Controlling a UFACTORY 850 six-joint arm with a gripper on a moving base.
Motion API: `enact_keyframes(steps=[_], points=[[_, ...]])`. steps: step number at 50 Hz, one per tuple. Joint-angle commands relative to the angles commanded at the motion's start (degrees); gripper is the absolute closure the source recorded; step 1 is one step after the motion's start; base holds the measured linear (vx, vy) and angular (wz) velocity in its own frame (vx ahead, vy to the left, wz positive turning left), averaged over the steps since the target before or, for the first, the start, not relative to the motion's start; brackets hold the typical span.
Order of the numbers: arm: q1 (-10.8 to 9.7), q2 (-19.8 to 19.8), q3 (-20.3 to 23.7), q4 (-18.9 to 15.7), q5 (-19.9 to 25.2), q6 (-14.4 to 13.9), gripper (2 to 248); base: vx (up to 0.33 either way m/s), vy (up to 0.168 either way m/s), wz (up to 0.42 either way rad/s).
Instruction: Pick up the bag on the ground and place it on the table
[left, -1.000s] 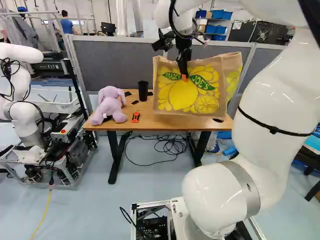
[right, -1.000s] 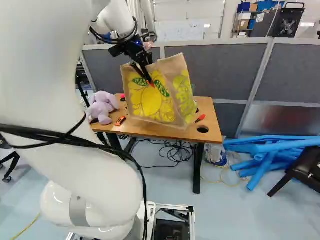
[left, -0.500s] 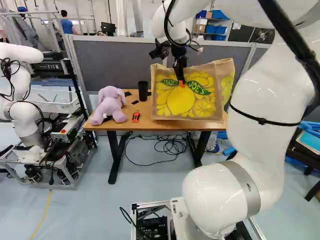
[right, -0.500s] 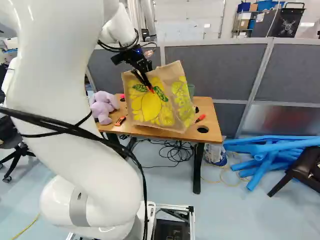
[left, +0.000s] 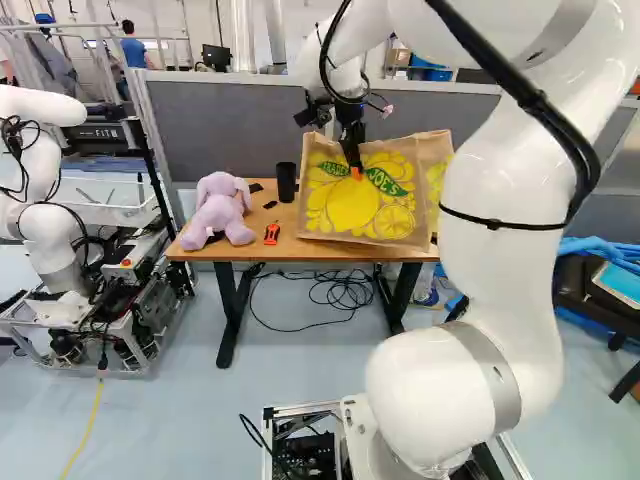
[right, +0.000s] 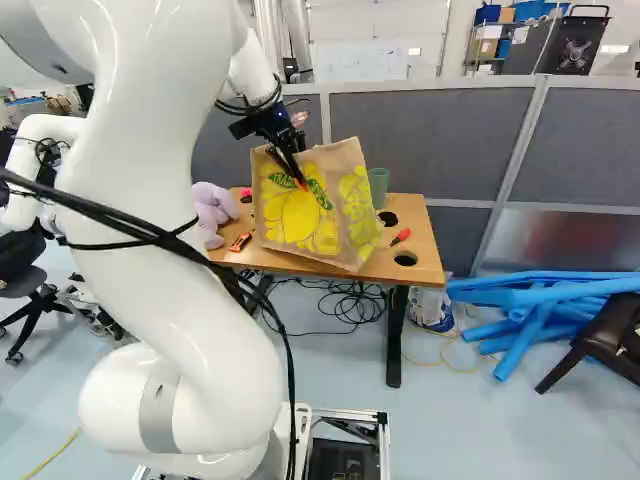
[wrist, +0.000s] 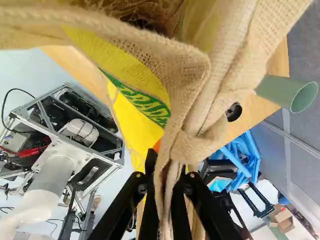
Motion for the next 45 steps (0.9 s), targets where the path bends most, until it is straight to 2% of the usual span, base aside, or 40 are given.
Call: enact_keyframes(steps=[12, 45], points=[[0.1, -1.8, -2.2, 0.0, 0.0, 0.0, 228, 0.0, 0.0, 0.0], [-0.5, -2.6, -3.3, 0.0, 0.0, 0.0, 228, 0.0, 0.0, 0.0]])
